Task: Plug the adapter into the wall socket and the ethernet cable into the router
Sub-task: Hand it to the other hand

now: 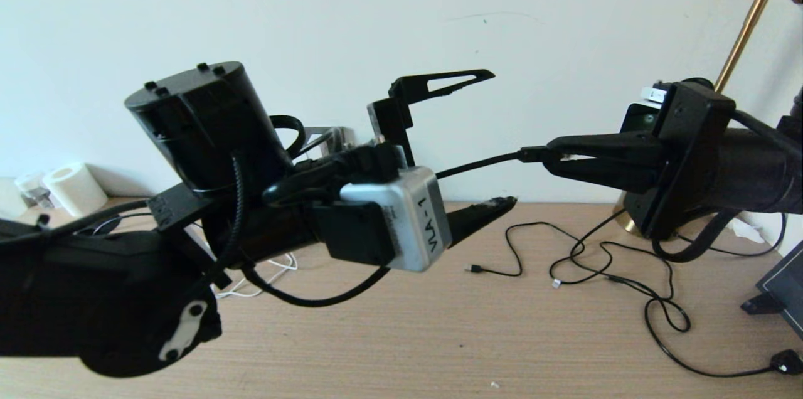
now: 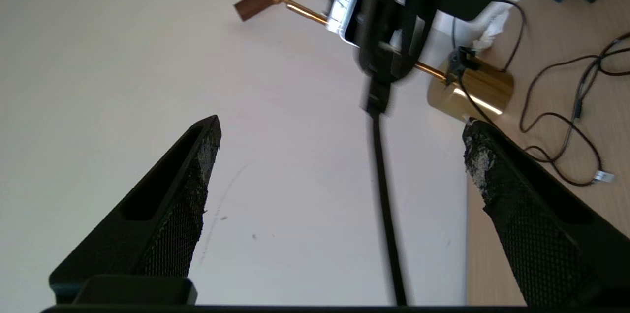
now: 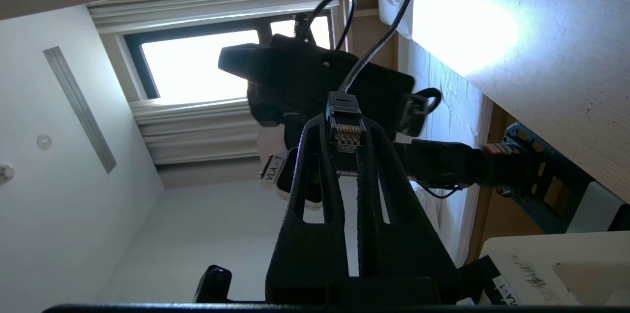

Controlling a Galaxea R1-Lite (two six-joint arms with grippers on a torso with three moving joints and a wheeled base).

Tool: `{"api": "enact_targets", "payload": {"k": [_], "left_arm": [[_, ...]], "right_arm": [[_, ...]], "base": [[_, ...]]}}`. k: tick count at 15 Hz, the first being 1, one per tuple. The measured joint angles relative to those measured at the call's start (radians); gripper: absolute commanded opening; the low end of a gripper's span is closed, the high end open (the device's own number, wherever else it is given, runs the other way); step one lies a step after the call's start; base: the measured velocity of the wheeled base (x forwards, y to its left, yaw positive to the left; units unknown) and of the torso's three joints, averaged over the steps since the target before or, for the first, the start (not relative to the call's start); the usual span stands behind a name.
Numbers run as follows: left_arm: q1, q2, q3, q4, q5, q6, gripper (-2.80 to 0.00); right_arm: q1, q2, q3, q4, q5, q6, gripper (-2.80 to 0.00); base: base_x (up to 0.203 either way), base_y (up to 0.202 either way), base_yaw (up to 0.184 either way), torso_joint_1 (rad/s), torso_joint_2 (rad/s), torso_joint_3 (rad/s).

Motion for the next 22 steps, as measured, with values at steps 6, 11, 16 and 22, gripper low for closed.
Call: {"api": "enact_targets", "payload": {"k": [6, 11, 16, 22], "left_arm": [[-0.009, 0.011, 0.004, 0.0, 0.004, 0.0, 0.0], [-0.027, 0.012, 0.004, 0.0, 0.004, 0.0, 0.0], [-0.05, 0.014, 0.008, 0.001, 0.008, 0.0, 0.0], [-0.063, 0.025, 0.004, 0.001, 0.012, -0.002, 0.0]], "right_arm": [[-0.001, -0.015, 0.004, 0.0, 0.015, -0.002, -2.8], [-0.001, -0.012, 0.005, 0.0, 0.019, -0.003, -2.8], [0.002, -0.012, 0.012, -0.001, 0.02, -0.003, -2.8], [0.009, -0.012, 0.026, -0.013, 0.019, -0.004, -2.8]], "base": [[0.0, 0.0, 0.0, 0.0, 0.0, 0.0], [0.0, 0.0, 0.0, 0.0, 0.0, 0.0], [0.0, 0.0, 0.0, 0.0, 0.0, 0.0], [0.0, 0.0, 0.0, 0.0, 0.0, 0.0]]}}
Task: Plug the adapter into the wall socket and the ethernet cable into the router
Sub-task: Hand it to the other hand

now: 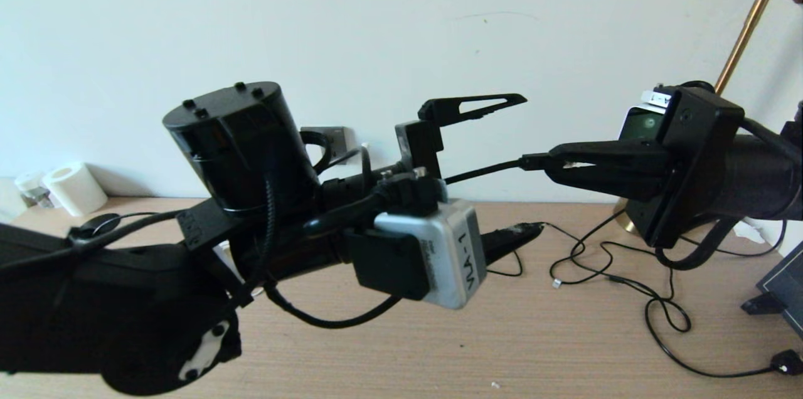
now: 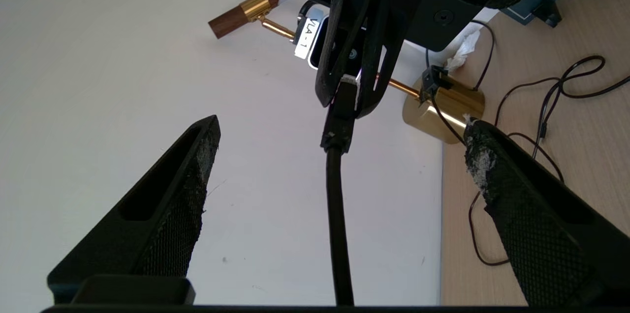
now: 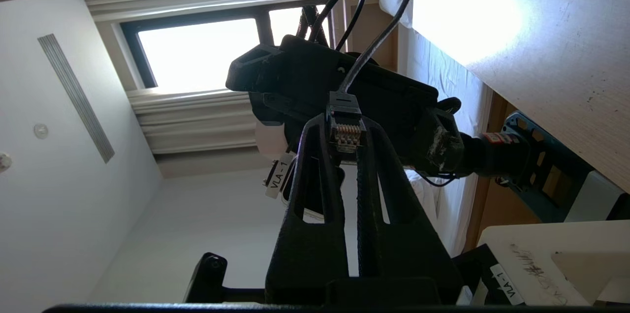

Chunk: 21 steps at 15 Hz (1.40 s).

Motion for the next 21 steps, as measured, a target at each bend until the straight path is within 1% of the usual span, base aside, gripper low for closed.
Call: {"api": "enact_targets", "payload": {"k": [1, 4, 9, 17, 18, 19, 21], "left_arm": [[-0.001, 0.001, 0.0, 0.0, 0.0, 0.0, -2.8], [-0.006, 0.002, 0.004, 0.0, 0.002, 0.0, -2.8], [-0.015, 0.003, 0.006, 0.003, 0.005, 0.0, -2.8], [-0.018, 0.0, 0.016, 0.0, 0.004, -0.002, -2.8], [-0.018, -0.003, 0.019, 0.0, 0.004, -0.003, -2.8], [-0.018, -0.004, 0.021, 0.0, 0.004, -0.003, -2.8], [-0.018, -0.008, 0.03, -0.001, 0.002, -0.003, -2.8]], "right_arm": [[0.002, 0.0, 0.002, 0.0, 0.0, 0.0, -2.8], [0.007, 0.0, 0.005, 0.0, 0.001, 0.001, -2.8], [0.048, -0.003, 0.021, -0.002, -0.001, -0.012, -2.8], [0.055, -0.002, 0.023, -0.001, -0.005, -0.017, -2.8], [0.056, -0.002, 0.024, 0.0, -0.005, -0.03, -2.13], [0.056, -0.002, 0.024, 0.005, -0.006, -0.053, 0.0], [0.058, -0.002, 0.025, 0.01, -0.017, -0.066, 0.0]], "base": [[0.0, 0.0, 0.0, 0.0, 0.0, 0.0], [0.0, 0.0, 0.0, 0.0, 0.0, 0.0], [0.0, 0.0, 0.0, 0.0, 0.0, 0.0], [0.0, 0.0, 0.0, 0.0, 0.0, 0.0], [0.0, 0.0, 0.0, 0.0, 0.0, 0.0], [0.0, 0.0, 0.0, 0.0, 0.0, 0.0], [0.0, 0.0, 0.0, 0.0, 0.0, 0.0]]}}
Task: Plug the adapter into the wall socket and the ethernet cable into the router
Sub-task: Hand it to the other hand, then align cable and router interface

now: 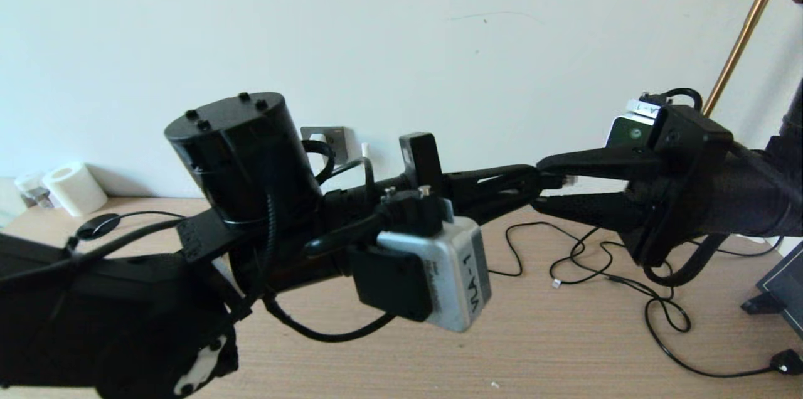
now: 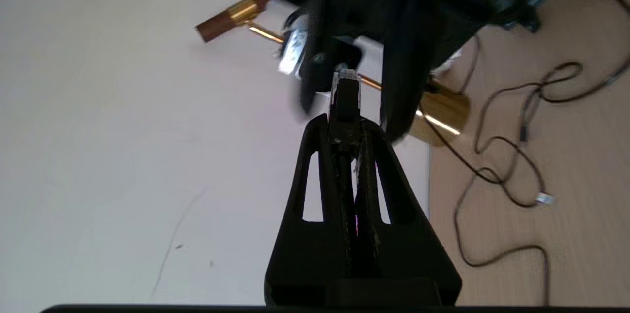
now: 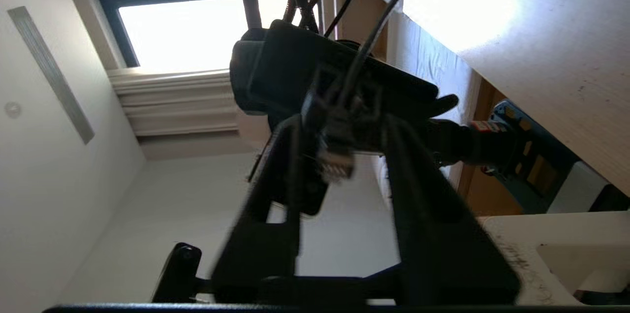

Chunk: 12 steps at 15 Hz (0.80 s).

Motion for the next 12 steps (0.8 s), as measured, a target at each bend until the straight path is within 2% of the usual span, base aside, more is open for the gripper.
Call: {"api": "enact_targets", "payload": {"k": [3, 4, 6, 8, 9, 11, 12], "left_arm": [[0.002, -0.013, 0.019, 0.001, 0.015, -0.005, -2.8], [0.002, -0.021, 0.022, 0.002, 0.024, -0.03, -2.8], [0.011, -0.047, 0.039, 0.002, 0.064, -0.155, -2.8], [0.02, -0.077, 0.049, 0.003, 0.163, -0.388, -2.8], [0.023, -0.092, 0.05, 0.008, 0.237, -0.535, -2.8], [0.031, -0.121, 0.052, 0.048, 0.386, -0.841, -2.8], [0.04, -0.137, 0.053, 0.091, 0.452, -1.0, -2.8]], "right_arm": [[-0.003, -0.003, -0.001, -0.004, -0.006, 0.001, 0.0], [-0.005, -0.008, -0.001, -0.005, -0.022, 0.0, 0.0], [-0.02, -0.04, 0.001, -0.008, -0.077, -0.013, 0.0], [-0.089, -0.107, 0.018, -0.006, -0.126, -0.098, 0.0], [-0.134, -0.15, 0.046, -0.003, -0.162, -0.189, 0.0], [-0.191, -0.227, 0.13, 0.022, -0.289, -0.432, 0.0], [-0.207, -0.264, 0.18, 0.042, -0.39, -0.581, 0.0]], "base": [[0.0, 0.0, 0.0, 0.0, 0.0, 0.0], [0.0, 0.0, 0.0, 0.0, 0.0, 0.0], [0.0, 0.0, 0.0, 0.0, 0.0, 0.0], [0.0, 0.0, 0.0, 0.0, 0.0, 0.0], [0.0, 0.0, 0.0, 0.0, 0.0, 0.0], [0.0, 0.0, 0.0, 0.0, 0.0, 0.0], [0.0, 0.0, 0.0, 0.0, 0.0, 0.0]]}}
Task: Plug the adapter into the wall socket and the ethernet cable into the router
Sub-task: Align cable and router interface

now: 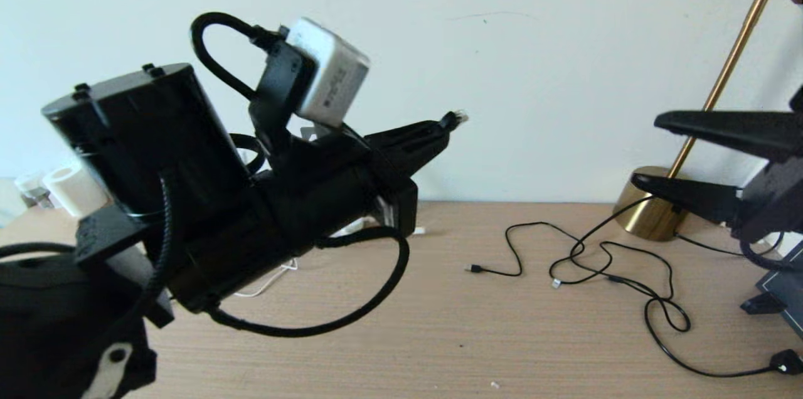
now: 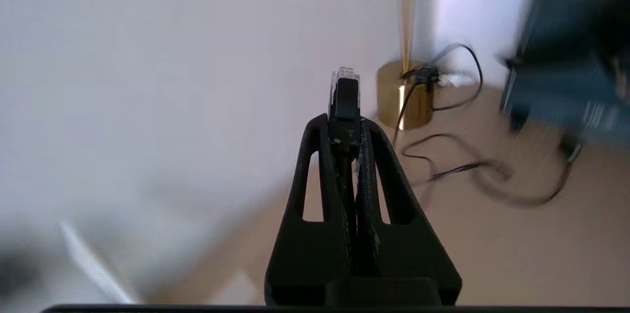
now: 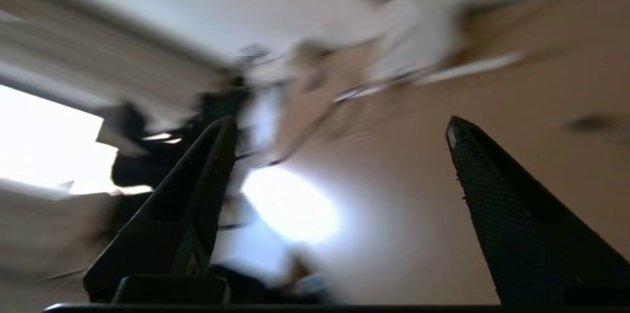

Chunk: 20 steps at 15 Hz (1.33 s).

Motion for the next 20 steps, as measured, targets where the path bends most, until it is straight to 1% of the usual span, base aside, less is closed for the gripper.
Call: {"api": "enact_targets", "payload": {"k": [2, 3, 4, 5, 6, 7, 8, 10, 12, 13, 15, 17, 18, 20], "left_arm": [[0.018, -0.026, 0.003, 0.115, 0.094, -0.261, -2.8], [0.035, -0.035, 0.01, 0.17, 0.139, -0.361, -2.8], [0.047, -0.041, 0.025, 0.196, 0.167, -0.415, -2.8], [0.058, -0.049, 0.051, 0.201, 0.19, -0.454, -2.8], [0.07, -0.058, 0.087, 0.204, 0.206, -0.479, -2.8], [0.082, -0.066, 0.121, 0.204, 0.218, -0.496, -2.8], [0.096, -0.075, 0.155, 0.205, 0.238, -0.51, -2.8], [0.12, -0.089, 0.201, 0.217, 0.307, -0.514, -2.8], [0.128, -0.107, 0.243, 0.266, 0.385, -0.516, -2.8], [0.13, -0.121, 0.267, 0.276, 0.4, -0.517, -2.8], [0.131, -0.162, 0.315, 0.288, 0.407, -0.515, -2.8], [0.131, -0.215, 0.358, 0.34, 0.409, -0.516, -2.8], [0.131, -0.237, 0.378, 0.385, 0.409, -0.523, -2.8], [0.131, -0.252, 0.394, 0.408, 0.406, -0.545, -2.8]], "right_arm": [[-0.016, -0.08, 0.093, 0.037, -0.223, -0.275, 0.0], [-0.021, -0.129, 0.128, 0.054, -0.324, -0.4, 0.0], [-0.024, -0.175, 0.154, 0.085, -0.398, -0.491, 0.0], [-0.025, -0.23, 0.178, 0.135, -0.472, -0.59, 0.0], [-0.027, -0.287, 0.201, 0.194, -0.538, -0.68, -0.81], [-0.027, -0.339, 0.222, 0.245, -0.586, -0.744, -2.8], [-0.028, -0.391, 0.247, 0.288, -0.629, -0.788, -2.8], [-0.029, -0.476, 0.293, 0.334, -0.688, -0.823, -2.8], [-0.029, -0.558, 0.337, 0.397, -0.717, -0.848, -2.8], [-0.029, -0.594, 0.352, 0.437, -0.721, -0.853, -2.8], [-0.032, -0.651, 0.381, 0.485, -0.727, -0.856, -2.8], [-0.034, -0.69, 0.433, 0.495, -0.731, -0.859, -2.8], [-0.036, -0.71, 0.468, 0.497, -0.737, -0.866, -2.8], [-0.036, -0.752, 0.546, 0.498, -0.736, -0.901, -2.8]], "base": [[0.0, 0.0, 0.0, 0.0, 0.0, 0.0], [0.0, 0.0, 0.0, 0.0, 0.0, 0.0], [0.0, 0.0, 0.0, 0.0, 0.0, 0.0], [0.0, 0.0, 0.0, 0.0, 0.0, 0.0], [0.0, 0.0, 0.0, 0.0, 0.0, 0.0], [0.0, 0.0, 0.0, 0.0, 0.0, 0.0], [0.0, 0.0, 0.0, 0.0, 0.0, 0.0], [0.0, 0.0, 0.0, 0.0, 0.0, 0.0], [0.0, 0.0, 0.0, 0.0, 0.0, 0.0], [0.0, 0.0, 0.0, 0.0, 0.0, 0.0], [0.0, 0.0, 0.0, 0.0, 0.0, 0.0], [0.0, 0.0, 0.0, 0.0, 0.0, 0.0], [0.0, 0.0, 0.0, 0.0, 0.0, 0.0], [0.0, 0.0, 0.0, 0.0, 0.0, 0.0]]}}
